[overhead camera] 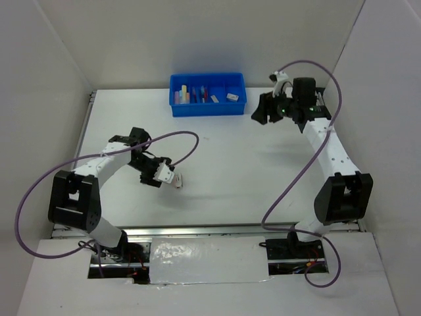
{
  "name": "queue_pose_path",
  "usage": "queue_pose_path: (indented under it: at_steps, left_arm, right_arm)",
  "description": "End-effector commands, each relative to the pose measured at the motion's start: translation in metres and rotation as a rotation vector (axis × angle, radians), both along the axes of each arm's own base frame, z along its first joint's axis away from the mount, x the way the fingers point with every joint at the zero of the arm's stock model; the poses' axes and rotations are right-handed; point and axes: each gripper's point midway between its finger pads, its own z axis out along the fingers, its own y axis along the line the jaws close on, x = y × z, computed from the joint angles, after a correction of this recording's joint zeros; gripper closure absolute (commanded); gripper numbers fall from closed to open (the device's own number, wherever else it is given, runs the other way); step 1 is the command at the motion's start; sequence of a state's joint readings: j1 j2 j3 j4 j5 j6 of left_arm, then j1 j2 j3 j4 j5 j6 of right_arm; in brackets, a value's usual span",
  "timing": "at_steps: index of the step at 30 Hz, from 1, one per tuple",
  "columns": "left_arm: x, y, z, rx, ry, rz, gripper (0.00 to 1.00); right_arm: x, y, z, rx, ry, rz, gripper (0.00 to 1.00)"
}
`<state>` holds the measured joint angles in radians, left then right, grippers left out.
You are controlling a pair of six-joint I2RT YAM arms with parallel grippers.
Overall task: Sort the stationery into containers
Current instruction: Pick up the stapler from the center of the board.
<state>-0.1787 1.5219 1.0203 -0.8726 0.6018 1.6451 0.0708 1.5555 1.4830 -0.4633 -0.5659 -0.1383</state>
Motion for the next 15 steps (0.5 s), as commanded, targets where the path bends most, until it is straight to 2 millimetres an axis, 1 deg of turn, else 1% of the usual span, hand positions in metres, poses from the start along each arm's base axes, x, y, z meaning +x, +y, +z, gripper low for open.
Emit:
queue_pose_path:
  at_steps: [1, 2, 3, 4, 5, 7, 8, 10, 11, 13, 15]
  left_arm:
    - [0.002, -0.016, -0.005, -0.055, -0.105, -0.215, 0.32]
    - [0.004, -0.020, -0.009, -0.061, -0.122, -0.235, 0.34]
    - [0.001, -0.021, -0.015, -0.062, -0.129, -0.256, 0.38]
    - [0.001, -0.025, -0.019, -0.062, -0.136, -0.271, 0.39]
    - [0.007, -0.027, -0.022, -0.059, -0.165, -0.279, 0.41]
    - [0.009, -0.034, -0.026, -0.061, -0.166, -0.291, 0.42]
    - [0.013, -0.038, -0.024, -0.070, -0.174, -0.291, 0.42]
    - [0.016, -0.043, -0.021, -0.083, -0.173, -0.296, 0.41]
    - [0.019, -0.047, -0.015, -0.105, -0.189, -0.300, 0.41]
    - [0.021, -0.051, -0.004, -0.127, -0.233, -0.320, 0.45]
    - [0.021, -0.056, 0.006, -0.139, -0.275, -0.353, 0.52]
  right_arm:
    - [-0.038, 0.001, -0.040, 0.006, 0.148, 0.049, 0.34]
    - [-0.045, -0.002, -0.046, 0.009, 0.164, 0.042, 0.34]
    - [-0.049, -0.003, -0.048, 0.017, 0.177, 0.039, 0.35]
    - [-0.054, -0.005, -0.049, 0.022, 0.182, 0.033, 0.35]
    - [-0.056, -0.007, -0.050, 0.025, 0.186, 0.029, 0.35]
    - [-0.061, -0.009, -0.053, 0.031, 0.200, 0.027, 0.36]
    - [-0.062, -0.009, -0.054, 0.034, 0.206, 0.029, 0.36]
    - [-0.066, -0.009, -0.056, 0.041, 0.224, 0.034, 0.37]
    - [-0.067, -0.009, -0.057, 0.041, 0.230, 0.037, 0.37]
    - [-0.070, -0.009, -0.059, 0.045, 0.237, 0.041, 0.37]
    - [-0.072, -0.009, -0.063, 0.046, 0.248, 0.042, 0.38]
